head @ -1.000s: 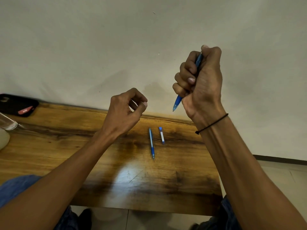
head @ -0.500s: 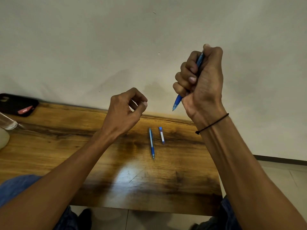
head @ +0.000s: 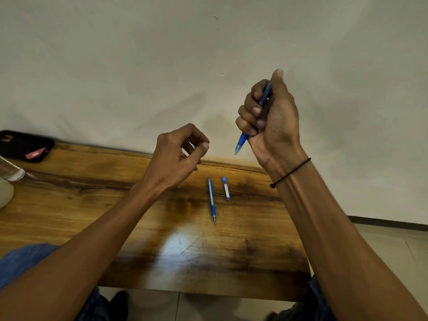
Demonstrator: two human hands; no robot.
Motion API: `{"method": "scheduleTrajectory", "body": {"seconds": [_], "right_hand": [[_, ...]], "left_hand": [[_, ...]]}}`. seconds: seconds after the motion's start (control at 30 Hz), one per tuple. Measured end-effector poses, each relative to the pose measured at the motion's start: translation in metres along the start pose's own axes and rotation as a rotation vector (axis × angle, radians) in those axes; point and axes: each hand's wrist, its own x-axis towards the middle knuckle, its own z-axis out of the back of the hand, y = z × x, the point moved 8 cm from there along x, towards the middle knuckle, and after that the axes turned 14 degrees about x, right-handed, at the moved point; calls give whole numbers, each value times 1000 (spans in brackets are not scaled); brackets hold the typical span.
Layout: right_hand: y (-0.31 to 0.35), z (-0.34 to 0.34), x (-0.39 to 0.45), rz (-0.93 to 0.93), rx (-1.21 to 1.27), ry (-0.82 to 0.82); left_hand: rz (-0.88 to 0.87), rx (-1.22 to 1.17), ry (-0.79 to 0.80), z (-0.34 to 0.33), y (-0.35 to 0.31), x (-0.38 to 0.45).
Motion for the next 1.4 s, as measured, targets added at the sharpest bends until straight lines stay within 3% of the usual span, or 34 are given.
{"method": "scheduleTrajectory", "body": {"seconds": [0.2,0.33,0.53,0.63,0.73,0.9,1.17,1.4], "right_hand": [[-38,17,6,-46,-124,-39],[-59,31,9,-25,-295,-97],[-70,51,12,14,-773,-99],[-80,57,12,2,-958,-93],[-104,66,10,-41,-1150,-50],[-154,85,-5,-107,-1412,48],[-199,91,-7,-77,-1681,163],[-211,94,-5,-65,-1715,188]], "left_hand": [[35,-276,278,-23,-8,0],[113,-273,348,-35,0,-1],[284,-274,363,-36,27,-2],[319,-167,494,-46,37,-8],[211,165,596,-47,48,-11],[121,651,599,-33,76,-10],[115,783,594,-36,85,-12],[110,809,609,-35,81,-12]]}}
